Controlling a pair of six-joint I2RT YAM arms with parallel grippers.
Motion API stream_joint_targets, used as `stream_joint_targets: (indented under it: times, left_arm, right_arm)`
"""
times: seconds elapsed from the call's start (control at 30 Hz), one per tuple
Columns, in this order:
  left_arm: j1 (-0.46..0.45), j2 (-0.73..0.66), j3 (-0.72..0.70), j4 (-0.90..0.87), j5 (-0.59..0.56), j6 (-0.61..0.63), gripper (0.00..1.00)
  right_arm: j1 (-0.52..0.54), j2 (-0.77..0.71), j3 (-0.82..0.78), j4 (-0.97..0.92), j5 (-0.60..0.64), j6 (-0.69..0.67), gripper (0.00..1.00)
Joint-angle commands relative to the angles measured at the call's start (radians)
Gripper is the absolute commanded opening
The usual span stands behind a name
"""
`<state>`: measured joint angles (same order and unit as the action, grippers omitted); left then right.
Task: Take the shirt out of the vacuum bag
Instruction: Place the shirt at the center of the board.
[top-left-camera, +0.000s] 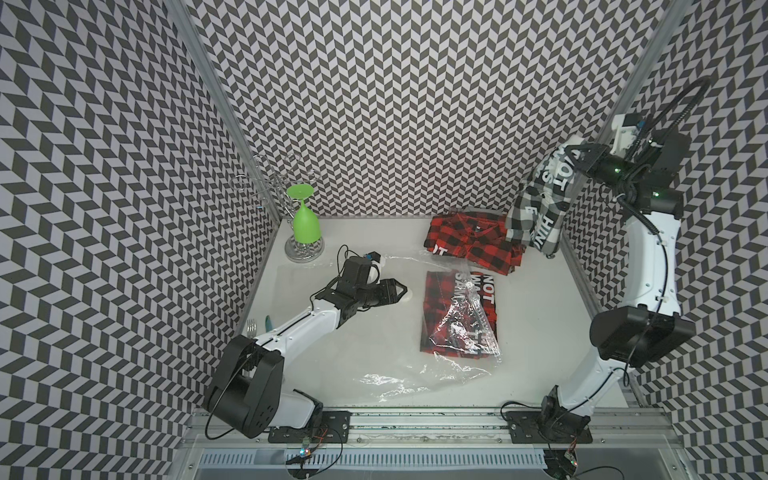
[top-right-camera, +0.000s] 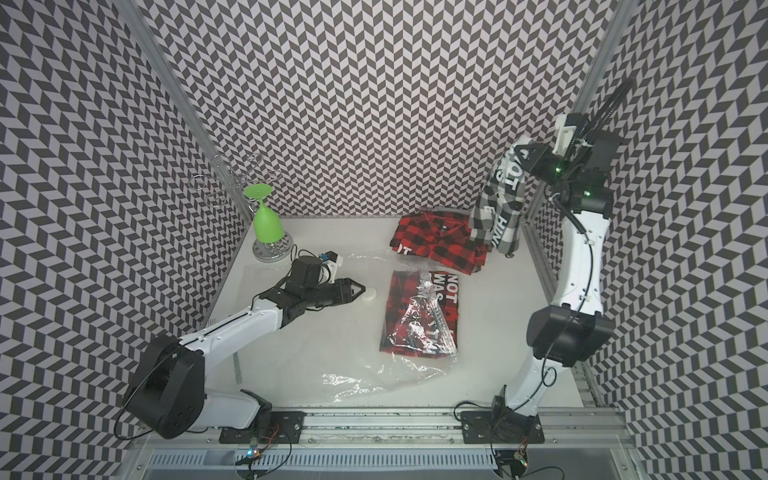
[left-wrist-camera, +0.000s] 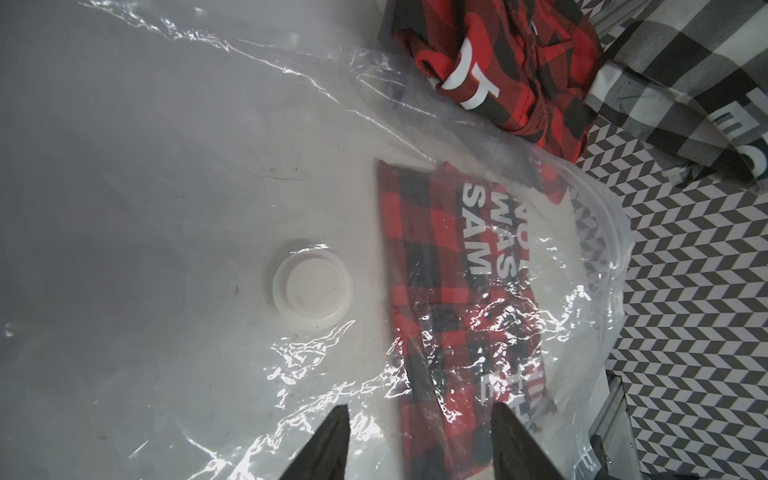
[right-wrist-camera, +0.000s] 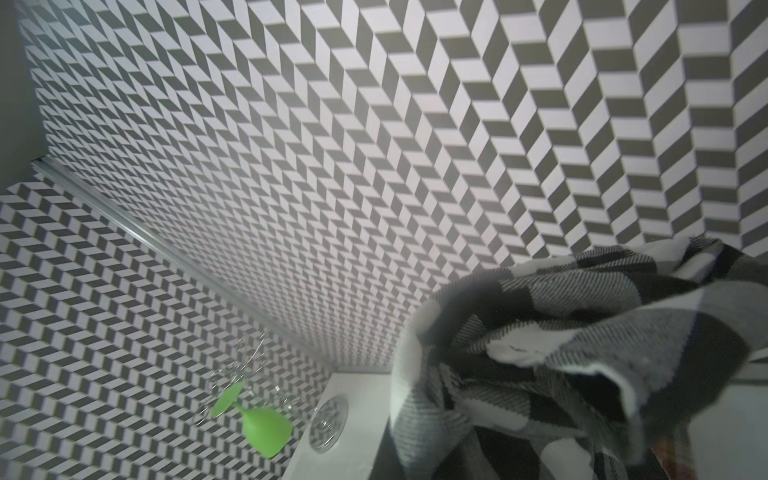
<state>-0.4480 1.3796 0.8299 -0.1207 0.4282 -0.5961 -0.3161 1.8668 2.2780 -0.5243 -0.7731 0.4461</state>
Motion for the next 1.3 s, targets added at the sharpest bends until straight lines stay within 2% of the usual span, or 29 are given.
stream_joint_targets:
  times: [0.0,0.1,0.23,0.33,0.43,0.53,0.77,0.8,0.87,0.93,1.0,1.07,1.1,1.13,1.27]
  left_arm:
    - [0.010,-0.038,0.013,-0.068,0.010,-0.005,0.57]
    - [0.019,-0.063,-0.012,-0.076,0.014,-0.008,0.57]
    - [0.031,-0.090,-0.054,-0.091,0.023,-0.005,0.56]
    - [0.040,-0.108,-0.079,-0.106,0.024,-0.003,0.56]
    - [0.047,-0.129,-0.098,-0.117,0.020,0.002,0.56]
    - [0.059,-0.146,-0.121,-0.122,0.017,0.002,0.55]
    - [0.081,-0.147,-0.133,-0.126,0.020,0.013,0.55]
    - [0.082,-0.144,-0.134,-0.123,0.021,0.014,0.55]
    - [0.083,-0.136,-0.135,-0.119,0.025,0.018,0.55]
    - [0.083,-0.127,-0.135,-0.117,0.024,0.020,0.55]
    - [0.085,-0.120,-0.135,-0.116,0.025,0.022,0.55]
    - [0.086,-0.120,-0.135,-0.116,0.025,0.026,0.55]
    - [0.087,-0.119,-0.135,-0.116,0.023,0.028,0.55]
    - [0.088,-0.119,-0.133,-0.116,0.023,0.030,0.55]
    - [0.088,-0.112,-0.126,-0.117,0.023,0.035,0.55]
  right_arm:
    - [0.036,0.026,0.080,-0.037,0.069,-0.115,0.00]
    - [0.137,0.051,0.038,-0.062,0.188,-0.240,0.00]
    - [0.370,0.144,0.003,-0.129,0.426,-0.436,0.00]
    - [0.526,0.211,-0.024,-0.150,0.542,-0.507,0.00]
    - [0.637,0.215,-0.144,-0.087,0.601,-0.521,0.00]
    - [0.694,0.218,-0.239,-0.042,0.609,-0.511,0.00]
    - [0.701,0.211,-0.362,0.015,0.579,-0.491,0.01]
    - [0.701,0.212,-0.367,0.013,0.582,-0.493,0.04]
    - [0.699,0.214,-0.380,0.012,0.586,-0.495,0.17]
    - [0.697,0.220,-0.389,0.011,0.585,-0.500,0.42]
    - [0.683,0.223,-0.375,-0.014,0.575,-0.484,0.60]
    - [0.648,0.207,-0.357,-0.043,0.495,-0.457,0.71]
    - [0.619,0.179,-0.367,-0.030,0.411,-0.433,0.79]
    - [0.597,0.155,-0.381,-0.014,0.348,-0.413,0.84]
    - [0.483,0.034,-0.464,0.036,0.184,-0.300,0.87]
